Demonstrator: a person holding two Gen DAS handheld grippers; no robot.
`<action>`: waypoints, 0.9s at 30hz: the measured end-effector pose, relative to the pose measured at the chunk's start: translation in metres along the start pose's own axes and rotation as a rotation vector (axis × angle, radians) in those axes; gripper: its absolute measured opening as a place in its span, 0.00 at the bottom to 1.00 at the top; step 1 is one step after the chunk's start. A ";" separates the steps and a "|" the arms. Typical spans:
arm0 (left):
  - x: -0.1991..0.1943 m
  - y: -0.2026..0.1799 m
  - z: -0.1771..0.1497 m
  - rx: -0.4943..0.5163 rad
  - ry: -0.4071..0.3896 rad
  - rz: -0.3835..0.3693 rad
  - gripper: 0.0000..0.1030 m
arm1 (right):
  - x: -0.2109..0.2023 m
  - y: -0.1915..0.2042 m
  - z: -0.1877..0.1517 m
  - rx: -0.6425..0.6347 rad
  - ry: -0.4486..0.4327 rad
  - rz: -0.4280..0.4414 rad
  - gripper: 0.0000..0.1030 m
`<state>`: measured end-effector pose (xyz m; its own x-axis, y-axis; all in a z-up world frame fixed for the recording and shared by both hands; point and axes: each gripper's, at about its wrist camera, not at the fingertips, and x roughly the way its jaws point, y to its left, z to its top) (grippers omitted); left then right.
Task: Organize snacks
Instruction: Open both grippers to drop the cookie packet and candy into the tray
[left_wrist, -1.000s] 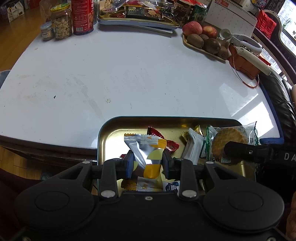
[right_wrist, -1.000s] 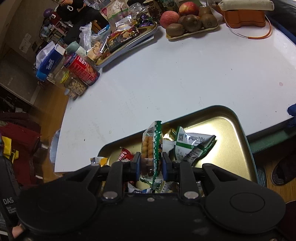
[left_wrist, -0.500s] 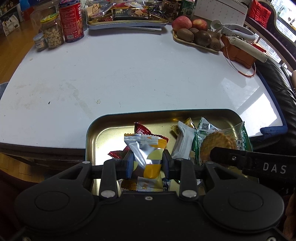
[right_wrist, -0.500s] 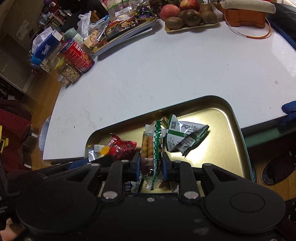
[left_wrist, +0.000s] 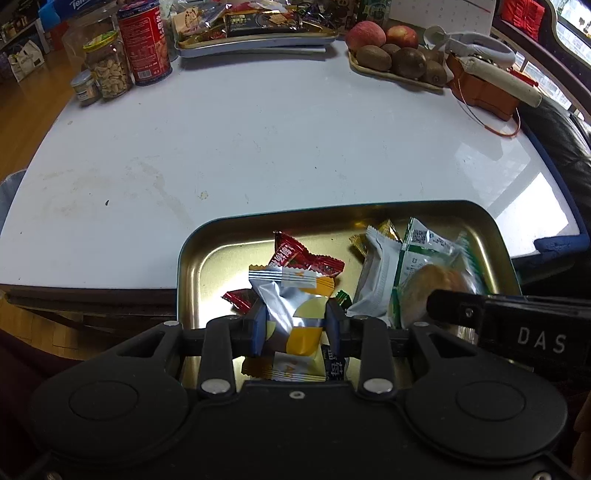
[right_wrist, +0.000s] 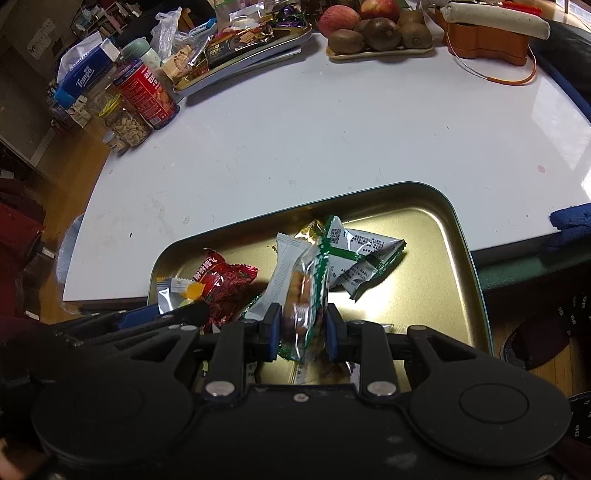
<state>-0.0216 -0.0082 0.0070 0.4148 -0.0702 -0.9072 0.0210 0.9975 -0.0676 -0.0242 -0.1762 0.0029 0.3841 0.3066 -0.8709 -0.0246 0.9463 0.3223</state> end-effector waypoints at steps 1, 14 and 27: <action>0.001 -0.001 0.000 0.001 0.012 0.005 0.46 | -0.001 0.000 0.001 0.009 -0.004 0.002 0.45; -0.012 0.007 0.002 -0.036 -0.030 0.031 0.55 | -0.013 -0.007 0.010 0.085 -0.080 0.014 0.59; -0.015 0.008 0.000 -0.048 -0.030 0.046 0.55 | -0.019 -0.003 0.002 0.062 -0.087 0.051 0.59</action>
<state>-0.0271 0.0012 0.0198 0.4415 -0.0230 -0.8970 -0.0425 0.9980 -0.0466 -0.0292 -0.1846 0.0192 0.4627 0.3414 -0.8182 0.0098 0.9208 0.3898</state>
